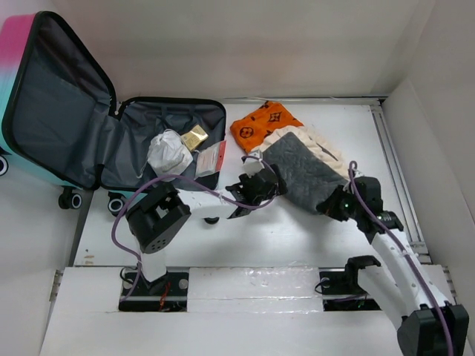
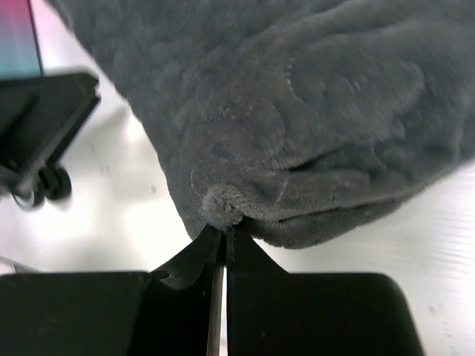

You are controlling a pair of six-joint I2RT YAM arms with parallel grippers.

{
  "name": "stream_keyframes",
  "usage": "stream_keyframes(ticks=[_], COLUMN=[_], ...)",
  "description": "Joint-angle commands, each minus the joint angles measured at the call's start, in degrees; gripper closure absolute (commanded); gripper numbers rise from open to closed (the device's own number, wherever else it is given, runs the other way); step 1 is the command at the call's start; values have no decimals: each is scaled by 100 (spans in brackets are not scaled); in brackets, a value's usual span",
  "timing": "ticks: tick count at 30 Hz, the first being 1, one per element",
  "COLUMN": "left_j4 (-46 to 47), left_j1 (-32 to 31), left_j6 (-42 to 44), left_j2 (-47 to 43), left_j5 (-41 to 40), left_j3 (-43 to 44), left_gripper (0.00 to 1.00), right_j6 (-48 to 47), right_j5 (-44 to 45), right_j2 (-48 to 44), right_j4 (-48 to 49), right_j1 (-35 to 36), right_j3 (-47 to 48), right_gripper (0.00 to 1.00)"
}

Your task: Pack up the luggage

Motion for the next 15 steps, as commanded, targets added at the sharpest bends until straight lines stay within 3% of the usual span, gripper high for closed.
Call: stream_keyframes(ticks=[1,4,6,9,12,15], left_j4=[150,431,510,572,668,1028], left_j1=[13,13,13,82,214,347], left_j6=[-339,-401,-454,-507,-638,-691], left_j2=[-129,-129,-7,143,310,442], left_j5=[20,20,20,-103,-42,29], left_j3=[-101,-260,-260,-120,-119,-119], left_gripper=[21,21,22,22,25,26], right_j6=[24,138,68,6,-143,-275], right_j5=[-319,118,408,673,726,726], right_j2=[179,347,347,295,233,233], right_j4=[-30,85,-20,-161,-214,-162], right_j1=[527,1134,1345,1556,1609,1610], right_j3=[-194,-90,156,613,815,816], right_gripper=[100,93,70,51,40,36])
